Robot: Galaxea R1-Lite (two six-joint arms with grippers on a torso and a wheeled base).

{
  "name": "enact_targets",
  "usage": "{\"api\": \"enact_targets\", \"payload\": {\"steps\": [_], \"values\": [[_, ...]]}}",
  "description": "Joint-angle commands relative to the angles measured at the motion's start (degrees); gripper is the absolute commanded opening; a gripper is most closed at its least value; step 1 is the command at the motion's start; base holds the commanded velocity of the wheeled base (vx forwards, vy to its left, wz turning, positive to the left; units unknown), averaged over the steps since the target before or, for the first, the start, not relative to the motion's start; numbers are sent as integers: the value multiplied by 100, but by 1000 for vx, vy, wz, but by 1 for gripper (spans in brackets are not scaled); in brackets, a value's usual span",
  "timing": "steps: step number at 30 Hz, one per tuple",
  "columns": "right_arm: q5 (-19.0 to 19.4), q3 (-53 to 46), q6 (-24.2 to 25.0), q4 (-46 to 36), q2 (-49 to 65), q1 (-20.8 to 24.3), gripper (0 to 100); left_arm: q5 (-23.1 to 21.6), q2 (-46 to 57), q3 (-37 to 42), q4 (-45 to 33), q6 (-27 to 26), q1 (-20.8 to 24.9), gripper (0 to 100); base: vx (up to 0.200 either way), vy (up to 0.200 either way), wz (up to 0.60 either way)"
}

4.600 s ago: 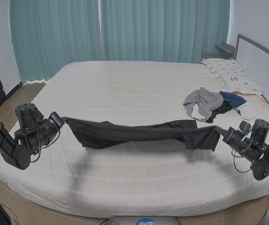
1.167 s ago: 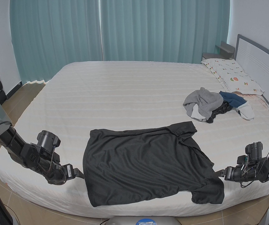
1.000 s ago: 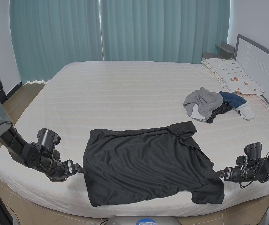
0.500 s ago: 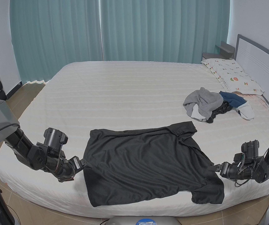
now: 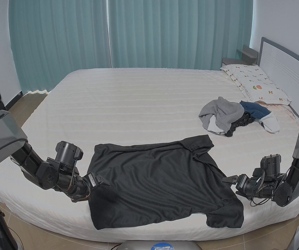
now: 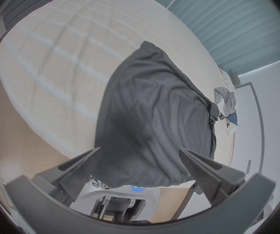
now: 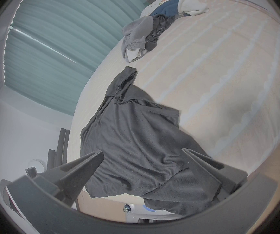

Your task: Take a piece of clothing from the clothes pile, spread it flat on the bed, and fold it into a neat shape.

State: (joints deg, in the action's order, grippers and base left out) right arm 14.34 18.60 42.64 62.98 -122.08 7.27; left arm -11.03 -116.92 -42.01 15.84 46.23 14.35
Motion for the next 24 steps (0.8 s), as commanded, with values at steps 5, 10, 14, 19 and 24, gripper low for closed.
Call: {"api": "enact_targets", "payload": {"steps": [5,10,14,19,24], "values": [[-1,144,271,4,-115,91,100,119,-41,-238,7,185,-134,100,0,0,0],[-36,152,394,4,-141,275,100,49,-15,-413,-2,405,-442,100,160,0,0],[-203,152,508,4,-150,486,100,31,-50,-519,7,528,-600,100,200,0,0],[-370,161,517,13,-202,618,100,-22,-94,-536,7,537,-609,100,160,0,0],[-379,152,517,4,-202,688,100,13,-121,-589,-2,519,-661,100,0,0,0]]}}
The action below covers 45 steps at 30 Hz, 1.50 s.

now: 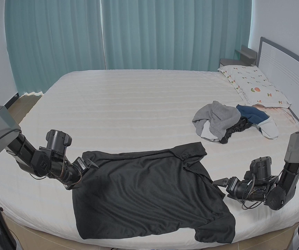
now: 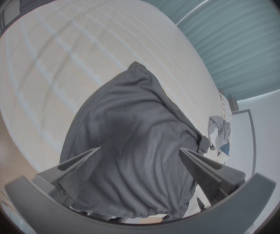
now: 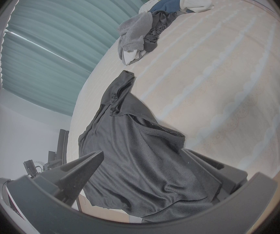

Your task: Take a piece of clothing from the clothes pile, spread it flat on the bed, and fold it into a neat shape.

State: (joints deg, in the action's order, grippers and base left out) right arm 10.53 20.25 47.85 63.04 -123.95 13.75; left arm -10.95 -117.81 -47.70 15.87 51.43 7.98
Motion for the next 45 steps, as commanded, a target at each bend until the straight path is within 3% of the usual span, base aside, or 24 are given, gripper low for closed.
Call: {"api": "enact_targets", "payload": {"steps": [1,21,24,32,33,45], "values": [[1,-21,-4,-2,-24,49,100,5,-40,-29,4,-10,-43,100,0,0,0],[-34,-91,-12,7,-120,189,100,49,-181,-37,4,-46,-7,100,0,0,0],[-262,-337,-91,77,-147,304,100,49,-216,-46,4,-37,-7,100,0,0,0],[-368,-1032,-768,1598,-990,339,100,66,-286,-64,4,-28,-7,100,0,0,0],[-368,-1445,-1129,2696,-1447,348,100,66,-286,-81,4,-19,-7,100,0,0,0],[-333,-1577,-1243,2696,-1368,348,100,66,-278,-81,-5,-19,-7,100,0,0,0]]}}
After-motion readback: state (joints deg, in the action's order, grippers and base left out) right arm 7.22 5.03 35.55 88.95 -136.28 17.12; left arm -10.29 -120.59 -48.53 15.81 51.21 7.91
